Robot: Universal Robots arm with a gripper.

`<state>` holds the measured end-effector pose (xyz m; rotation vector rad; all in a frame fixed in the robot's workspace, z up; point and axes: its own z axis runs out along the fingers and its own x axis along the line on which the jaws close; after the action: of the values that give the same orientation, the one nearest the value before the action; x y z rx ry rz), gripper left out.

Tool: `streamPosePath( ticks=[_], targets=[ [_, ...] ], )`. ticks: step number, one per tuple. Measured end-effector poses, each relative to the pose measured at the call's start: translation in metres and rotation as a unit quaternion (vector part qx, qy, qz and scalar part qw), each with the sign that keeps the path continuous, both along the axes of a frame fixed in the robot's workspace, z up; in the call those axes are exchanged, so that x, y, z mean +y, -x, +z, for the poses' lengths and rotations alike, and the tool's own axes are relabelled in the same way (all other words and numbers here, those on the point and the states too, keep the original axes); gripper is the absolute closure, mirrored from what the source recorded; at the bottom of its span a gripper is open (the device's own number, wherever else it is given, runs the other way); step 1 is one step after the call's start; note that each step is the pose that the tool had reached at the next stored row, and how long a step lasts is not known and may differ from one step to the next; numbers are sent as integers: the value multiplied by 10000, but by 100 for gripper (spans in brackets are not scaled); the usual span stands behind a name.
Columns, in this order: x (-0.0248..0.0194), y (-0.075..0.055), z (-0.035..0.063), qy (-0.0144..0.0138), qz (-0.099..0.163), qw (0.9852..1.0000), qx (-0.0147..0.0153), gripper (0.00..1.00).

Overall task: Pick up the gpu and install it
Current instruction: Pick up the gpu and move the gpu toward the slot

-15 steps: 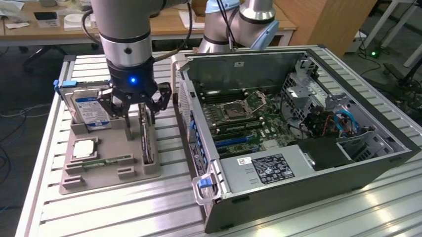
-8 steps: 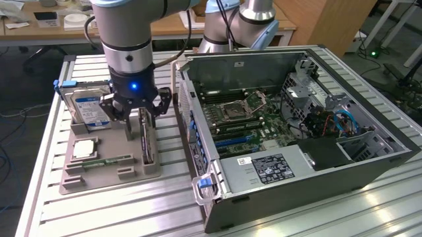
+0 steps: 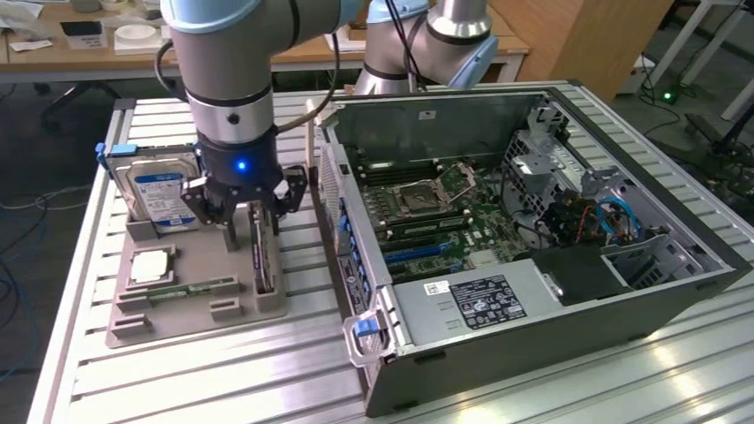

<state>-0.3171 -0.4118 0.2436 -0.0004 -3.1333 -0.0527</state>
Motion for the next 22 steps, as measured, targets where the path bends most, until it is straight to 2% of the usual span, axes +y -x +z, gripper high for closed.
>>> streamPosePath(
  ticks=[17, 22],
  targets=[
    [0, -17, -307, 0, 1, 10000, 1, 41],
    [-1, -17, -310, 5, 2, 10000, 1, 41]
  ],
)
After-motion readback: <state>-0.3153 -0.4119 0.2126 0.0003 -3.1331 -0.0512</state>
